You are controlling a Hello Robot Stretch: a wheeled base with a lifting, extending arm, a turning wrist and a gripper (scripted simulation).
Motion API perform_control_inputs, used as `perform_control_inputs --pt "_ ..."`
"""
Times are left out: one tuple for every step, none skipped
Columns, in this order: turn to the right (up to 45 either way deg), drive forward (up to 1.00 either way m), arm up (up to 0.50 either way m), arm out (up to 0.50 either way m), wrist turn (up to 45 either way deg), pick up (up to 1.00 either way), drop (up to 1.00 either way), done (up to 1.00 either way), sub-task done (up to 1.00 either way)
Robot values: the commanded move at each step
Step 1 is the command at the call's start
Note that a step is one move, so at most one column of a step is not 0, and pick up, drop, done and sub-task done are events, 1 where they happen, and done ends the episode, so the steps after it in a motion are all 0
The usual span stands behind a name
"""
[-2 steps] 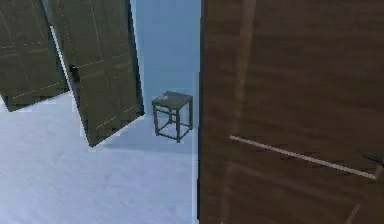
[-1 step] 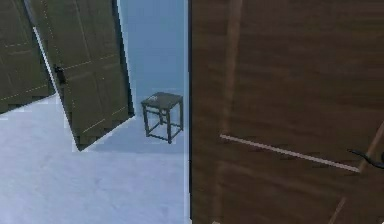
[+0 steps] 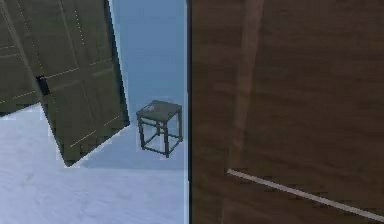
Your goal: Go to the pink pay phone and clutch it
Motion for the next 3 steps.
perform_control_inputs --pt "-45.0 0.00 0.00 0.00 0.0 0.00 0.00 0.00 0.00" --pt "-3.0 0.00 0.00 0.00 0.0 0.00 0.00 0.00 0.00" --pt "0.0 1.00 0.00 0.00 0.0 0.00 0.00 0.00 0.00"
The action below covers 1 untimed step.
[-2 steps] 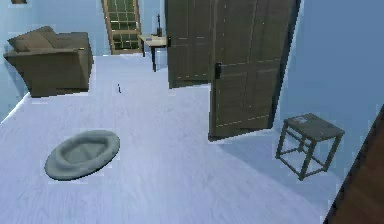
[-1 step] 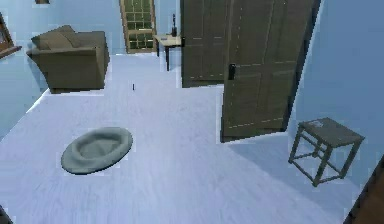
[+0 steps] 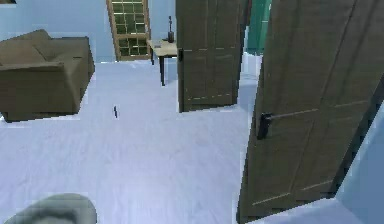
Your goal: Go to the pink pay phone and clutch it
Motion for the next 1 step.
perform_control_inputs --pt "0.0 1.00 0.00 0.00 0.0 0.00 0.00 0.00 0.00"
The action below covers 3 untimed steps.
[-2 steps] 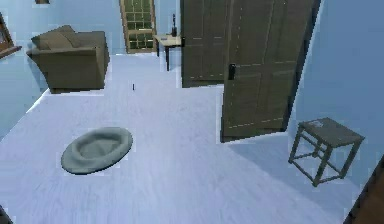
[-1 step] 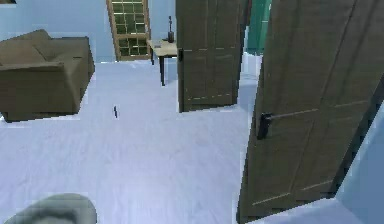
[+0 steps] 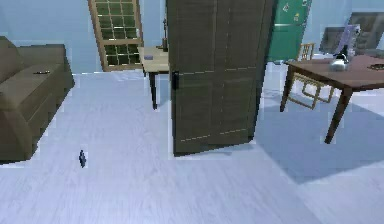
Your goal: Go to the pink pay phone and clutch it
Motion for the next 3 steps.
perform_control_inputs --pt "-21.0 0.00 0.00 0.00 0.0 0.00 0.00 0.00 0.00" --pt "0.0 0.10 0.00 0.00 0.0 0.00 0.00 0.00 0.00" --pt "45.0 0.00 0.00 0.00 0.0 0.00 0.00 0.00 0.00"
